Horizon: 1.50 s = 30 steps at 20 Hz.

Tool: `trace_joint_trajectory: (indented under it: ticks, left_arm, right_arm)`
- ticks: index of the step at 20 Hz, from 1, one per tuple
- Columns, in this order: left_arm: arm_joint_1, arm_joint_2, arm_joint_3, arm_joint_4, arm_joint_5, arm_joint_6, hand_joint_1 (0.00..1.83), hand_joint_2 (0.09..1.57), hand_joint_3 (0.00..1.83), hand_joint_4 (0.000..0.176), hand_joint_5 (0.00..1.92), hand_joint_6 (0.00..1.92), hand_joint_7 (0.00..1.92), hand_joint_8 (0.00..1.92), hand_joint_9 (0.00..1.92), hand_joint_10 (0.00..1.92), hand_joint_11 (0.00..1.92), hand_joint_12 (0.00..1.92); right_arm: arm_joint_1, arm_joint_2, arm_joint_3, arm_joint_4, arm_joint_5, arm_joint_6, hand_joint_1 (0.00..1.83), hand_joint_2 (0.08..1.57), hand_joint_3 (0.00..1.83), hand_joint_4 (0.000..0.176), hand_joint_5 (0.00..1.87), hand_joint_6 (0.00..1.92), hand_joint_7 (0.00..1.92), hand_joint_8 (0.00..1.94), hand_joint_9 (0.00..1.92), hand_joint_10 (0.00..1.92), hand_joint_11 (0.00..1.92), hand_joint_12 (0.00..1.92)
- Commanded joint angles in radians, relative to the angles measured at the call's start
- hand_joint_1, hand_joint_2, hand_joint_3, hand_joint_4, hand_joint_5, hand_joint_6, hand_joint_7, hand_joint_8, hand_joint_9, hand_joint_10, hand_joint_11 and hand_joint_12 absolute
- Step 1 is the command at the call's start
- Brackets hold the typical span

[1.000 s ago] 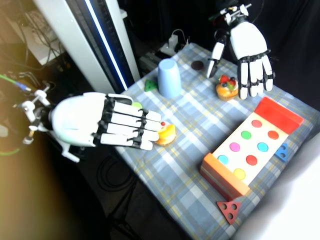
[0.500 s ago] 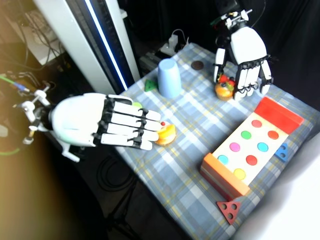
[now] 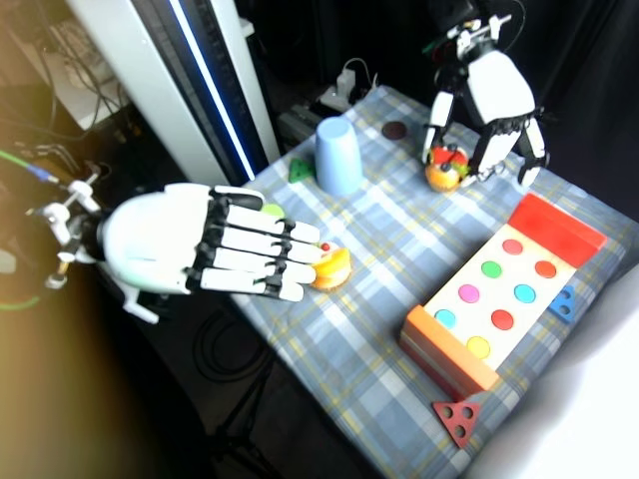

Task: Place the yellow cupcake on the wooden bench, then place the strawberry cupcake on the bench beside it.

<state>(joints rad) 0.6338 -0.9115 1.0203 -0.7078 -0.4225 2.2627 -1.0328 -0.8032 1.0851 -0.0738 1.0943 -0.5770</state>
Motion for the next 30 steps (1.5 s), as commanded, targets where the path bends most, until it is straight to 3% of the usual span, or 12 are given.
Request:
trace_joint_trajectory:
  ticks: [1,4,6,12,14,16,18,19,21,26,28,30]
  left_arm:
    - [-0.034,0.013,-0.006,0.049,-0.134,-0.026,1.28,1.07,0.00,0.000,1.13,0.46,1.09,1.06,1.14,0.11,0.06,0.93]
    - [-0.102,0.037,-0.010,0.152,-0.162,-0.134,1.28,1.05,0.00,0.000,1.12,0.52,1.17,0.88,1.13,0.05,0.14,0.70]
    - [-0.159,0.041,-0.009,0.213,-0.173,-0.180,1.26,1.08,0.00,0.000,1.04,0.69,1.09,1.00,1.10,0.03,0.02,0.85]
    - [-0.336,-0.057,0.089,0.268,-0.089,-0.181,1.25,1.05,0.00,0.000,1.11,0.67,1.18,0.75,1.15,0.04,0.11,0.92]
    - [-0.381,-0.120,0.170,0.239,-0.028,-0.180,1.25,1.07,0.00,0.000,1.07,0.71,1.13,0.86,1.13,0.02,0.09,1.10]
    - [-0.412,-0.182,0.253,0.191,0.031,-0.159,1.26,1.04,0.00,0.000,1.10,0.70,1.24,0.63,1.14,0.02,0.17,0.95]
    - [-0.434,-0.253,0.340,0.069,0.085,-0.029,1.25,1.05,0.00,0.000,1.06,0.77,1.21,0.69,1.12,0.00,0.17,0.90]
    - [-0.440,-0.279,0.376,0.017,0.105,0.034,1.23,1.08,0.01,0.000,0.98,0.88,1.12,0.85,1.06,0.01,0.12,1.00]
    - [-0.445,-0.329,0.447,-0.058,0.143,0.087,1.25,1.06,0.00,0.000,1.10,0.67,1.14,0.83,1.15,0.04,0.03,1.36]
    - [-0.445,-0.409,0.570,-0.179,0.203,0.169,1.24,1.06,0.00,0.003,1.04,0.80,1.16,0.76,1.13,0.01,0.06,1.16]
    - [-0.430,-0.427,0.592,-0.257,0.211,0.260,1.22,1.09,0.00,0.046,1.00,0.94,1.08,0.83,1.06,0.00,0.02,1.18]
    - [-0.405,-0.443,0.611,-0.312,0.217,0.309,1.21,1.12,0.00,0.017,0.93,0.99,1.01,1.01,0.99,0.00,0.00,1.20]
  right_arm:
    - [0.003,0.002,0.002,0.030,0.120,0.008,0.34,1.25,0.00,0.008,0.53,0.00,0.46,0.00,0.42,0.00,0.15,0.86]
    - [-0.001,0.002,0.002,0.034,0.122,0.008,0.37,1.26,0.00,0.021,0.51,0.00,0.45,0.00,0.41,0.00,0.13,0.84]
    - [-0.002,0.002,0.003,0.035,0.123,0.008,0.40,1.26,0.00,0.016,0.52,0.00,0.45,0.00,0.41,0.00,0.14,0.84]
    - [0.001,-0.008,0.012,0.036,0.134,0.008,0.39,1.26,0.00,0.019,0.53,0.00,0.45,0.00,0.42,0.00,0.16,0.78]
    - [0.003,-0.014,0.017,0.036,0.134,0.008,0.41,1.26,0.00,0.012,0.54,0.00,0.45,0.00,0.42,0.00,0.15,0.77]
    - [0.007,-0.020,0.023,0.034,0.136,0.008,0.39,1.26,0.00,0.009,0.54,0.00,0.46,0.00,0.42,0.00,0.16,0.77]
    - [0.018,-0.030,0.032,0.027,0.136,0.008,0.36,1.26,0.00,0.000,0.54,0.00,0.46,0.00,0.43,0.00,0.16,0.77]
    - [0.022,-0.035,0.037,0.023,0.136,0.008,0.35,1.26,0.00,0.000,0.55,0.00,0.47,0.01,0.43,0.01,0.17,0.77]
    - [0.028,-0.046,0.046,0.018,0.136,0.008,0.34,1.26,0.00,0.000,0.55,0.00,0.47,0.00,0.43,0.00,0.17,0.77]
    - [0.040,-0.065,0.064,0.004,0.136,0.020,0.35,1.26,0.00,0.000,0.55,0.00,0.48,0.00,0.43,0.00,0.16,0.78]
    - [0.044,-0.073,0.072,-0.001,0.136,0.030,0.33,1.26,0.00,0.000,0.55,0.00,0.48,0.00,0.43,0.00,0.16,0.78]
    - [0.045,-0.074,0.073,-0.002,0.137,0.031,0.36,1.27,0.00,0.000,0.57,0.01,0.47,0.00,0.43,0.00,0.13,0.78]
